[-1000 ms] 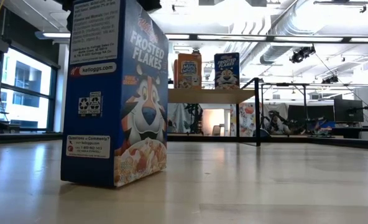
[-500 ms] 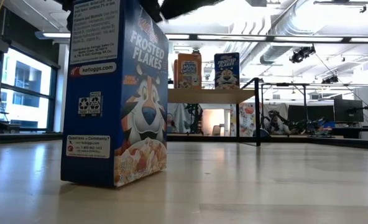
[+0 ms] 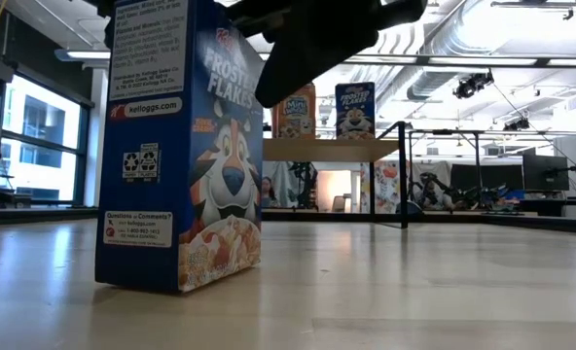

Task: Stack cereal on shelf
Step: Put the blue cereal box aligned with the other blue cereal box on the shelf

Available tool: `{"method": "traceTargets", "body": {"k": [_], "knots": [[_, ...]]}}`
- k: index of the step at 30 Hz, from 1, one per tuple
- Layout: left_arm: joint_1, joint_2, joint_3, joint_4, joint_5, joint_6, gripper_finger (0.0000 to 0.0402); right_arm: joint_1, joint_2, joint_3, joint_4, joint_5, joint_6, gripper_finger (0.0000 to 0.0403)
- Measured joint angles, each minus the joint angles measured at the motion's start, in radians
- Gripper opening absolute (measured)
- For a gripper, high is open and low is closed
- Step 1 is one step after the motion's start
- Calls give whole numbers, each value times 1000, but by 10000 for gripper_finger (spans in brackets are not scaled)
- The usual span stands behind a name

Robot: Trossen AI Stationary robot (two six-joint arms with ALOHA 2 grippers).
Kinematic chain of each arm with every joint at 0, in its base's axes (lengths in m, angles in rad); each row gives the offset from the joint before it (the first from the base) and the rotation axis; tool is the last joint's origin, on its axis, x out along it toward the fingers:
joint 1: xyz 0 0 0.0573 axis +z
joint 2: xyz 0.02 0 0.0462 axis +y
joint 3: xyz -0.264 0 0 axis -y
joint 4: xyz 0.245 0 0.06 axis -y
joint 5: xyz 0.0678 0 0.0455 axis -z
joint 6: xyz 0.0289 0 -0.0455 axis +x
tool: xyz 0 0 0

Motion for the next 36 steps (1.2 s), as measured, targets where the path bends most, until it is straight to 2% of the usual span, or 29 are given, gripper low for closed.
{"method": "traceTargets", "body": {"k": [4,12,23,36], "knots": [[0,0,0,0,0,0,239,0,0,0,-1,0,0,302],[0,0,0,0,0,0,239,0,0,0,-1,0,11,248],[0,0,0,0,0,0,239,0,0,0,-1,-5,11,211],[0,0,0,0,1,-1,239,-2,-1,21,-49,16,77,204]]}}
